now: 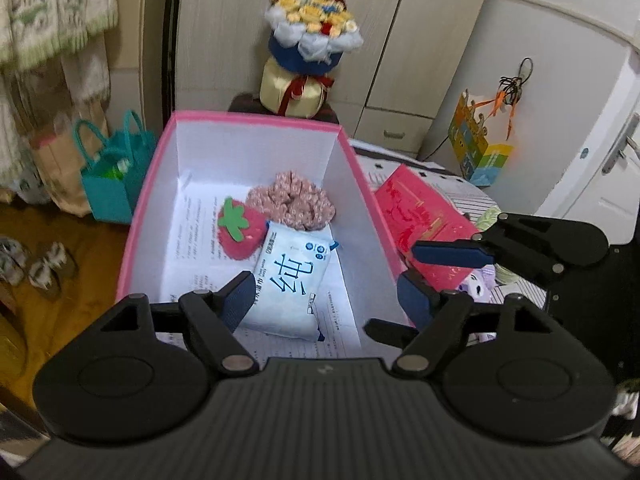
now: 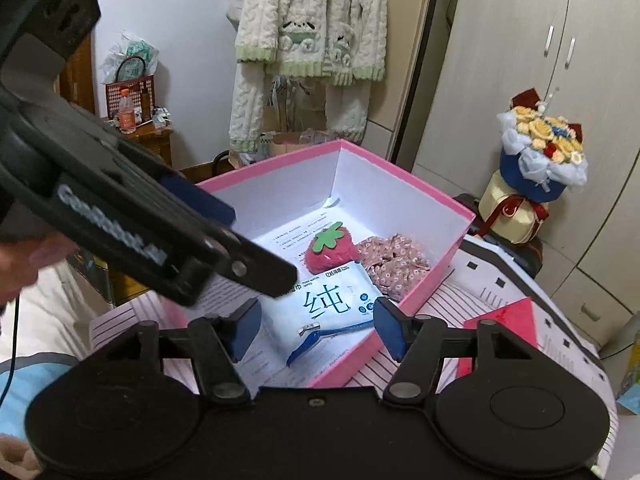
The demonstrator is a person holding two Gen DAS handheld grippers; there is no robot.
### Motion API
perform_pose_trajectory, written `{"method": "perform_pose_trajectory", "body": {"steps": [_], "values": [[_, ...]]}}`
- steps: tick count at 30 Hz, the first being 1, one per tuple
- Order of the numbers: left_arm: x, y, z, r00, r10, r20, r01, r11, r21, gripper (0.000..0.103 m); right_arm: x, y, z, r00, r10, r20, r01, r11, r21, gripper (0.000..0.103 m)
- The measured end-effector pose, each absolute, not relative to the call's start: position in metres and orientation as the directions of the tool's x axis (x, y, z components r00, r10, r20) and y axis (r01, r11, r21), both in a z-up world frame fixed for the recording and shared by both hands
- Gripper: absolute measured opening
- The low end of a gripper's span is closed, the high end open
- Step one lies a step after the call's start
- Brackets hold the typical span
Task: Organize soft objects
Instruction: 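Grasp the white box with left tool while right tool grasps the toothpaste tube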
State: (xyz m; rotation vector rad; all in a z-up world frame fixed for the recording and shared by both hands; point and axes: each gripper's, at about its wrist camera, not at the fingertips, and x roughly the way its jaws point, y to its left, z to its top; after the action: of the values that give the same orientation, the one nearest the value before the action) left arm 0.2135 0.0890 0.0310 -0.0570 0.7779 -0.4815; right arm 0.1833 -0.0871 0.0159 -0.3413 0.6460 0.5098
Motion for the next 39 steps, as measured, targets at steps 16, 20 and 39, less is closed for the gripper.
{"method": "perform_pose_trajectory", "body": {"steps": [16,20,39], "values": [[0.105,0.065,0.077,0.628,-0.492,-0.603,0.551,0.828,-0.103,0.078,0.085,-0.152,0.066,0.721,0.359,-0.593,-0.512,0.852,-0.107,0.073],[0.085,0.049,0.076,0.611,-0.514,-0.602,0.596,0.799,-0.078,0.078,0.061,-0.176,0.066,0.737,0.340,-0.584,-0.482,0.870,-0.102,0.074],[0.077,-0.059,-0.005,0.580,-0.470,-0.666,0.661,0.748,0.048,0.068,0.025,-0.254,-0.036,0.813,0.247,-0.527,-0.261,0.964,0.048,0.084]]}}
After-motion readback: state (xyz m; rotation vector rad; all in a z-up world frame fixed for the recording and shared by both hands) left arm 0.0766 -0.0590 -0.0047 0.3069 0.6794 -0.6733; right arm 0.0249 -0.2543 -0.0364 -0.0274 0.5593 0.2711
